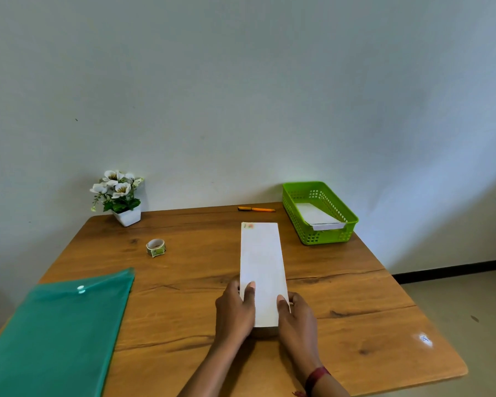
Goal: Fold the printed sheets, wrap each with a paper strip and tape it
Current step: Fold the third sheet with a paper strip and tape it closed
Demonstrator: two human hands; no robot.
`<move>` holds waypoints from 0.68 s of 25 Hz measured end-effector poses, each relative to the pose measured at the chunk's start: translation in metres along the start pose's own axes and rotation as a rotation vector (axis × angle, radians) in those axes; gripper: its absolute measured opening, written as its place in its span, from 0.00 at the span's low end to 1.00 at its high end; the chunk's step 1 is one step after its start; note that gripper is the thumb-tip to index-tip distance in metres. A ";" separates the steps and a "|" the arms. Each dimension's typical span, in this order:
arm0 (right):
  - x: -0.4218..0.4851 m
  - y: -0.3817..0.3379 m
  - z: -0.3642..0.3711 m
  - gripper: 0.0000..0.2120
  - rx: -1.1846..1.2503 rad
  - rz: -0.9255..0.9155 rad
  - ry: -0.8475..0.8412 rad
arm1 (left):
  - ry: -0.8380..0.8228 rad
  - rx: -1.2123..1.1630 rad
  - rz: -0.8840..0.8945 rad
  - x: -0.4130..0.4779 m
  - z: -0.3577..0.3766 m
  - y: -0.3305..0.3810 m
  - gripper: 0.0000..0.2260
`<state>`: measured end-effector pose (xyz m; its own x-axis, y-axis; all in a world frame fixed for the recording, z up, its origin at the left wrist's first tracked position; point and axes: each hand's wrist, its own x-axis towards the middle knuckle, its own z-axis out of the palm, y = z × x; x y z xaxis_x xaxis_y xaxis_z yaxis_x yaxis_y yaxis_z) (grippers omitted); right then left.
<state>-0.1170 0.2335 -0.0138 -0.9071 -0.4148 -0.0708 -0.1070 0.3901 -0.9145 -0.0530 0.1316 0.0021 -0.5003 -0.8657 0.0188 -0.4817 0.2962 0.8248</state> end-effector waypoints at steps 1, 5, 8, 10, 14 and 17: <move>0.003 0.000 -0.007 0.09 -0.016 -0.028 0.024 | -0.078 -0.046 -0.012 0.000 0.003 0.002 0.16; 0.022 0.002 -0.035 0.11 -0.011 -0.116 0.140 | -0.454 -0.437 -0.183 0.004 0.002 0.012 0.19; 0.041 -0.005 -0.053 0.12 0.019 -0.152 0.195 | -0.521 -0.608 -0.195 0.013 0.004 0.028 0.21; 0.056 -0.013 -0.064 0.13 0.027 -0.170 0.231 | -0.495 -0.628 -0.152 0.020 0.008 0.046 0.20; 0.094 -0.035 -0.090 0.15 -0.030 -0.202 0.360 | -0.444 -0.596 -0.053 0.041 0.023 0.089 0.18; 0.131 -0.052 -0.111 0.17 -0.120 -0.185 0.416 | -0.419 -0.577 -0.034 0.065 0.041 0.121 0.20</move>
<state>-0.2755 0.2506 0.0687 -0.9517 -0.1310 0.2776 -0.3067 0.4427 -0.8426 -0.1731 0.1272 0.0797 -0.7818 -0.6087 -0.1355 -0.1025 -0.0889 0.9908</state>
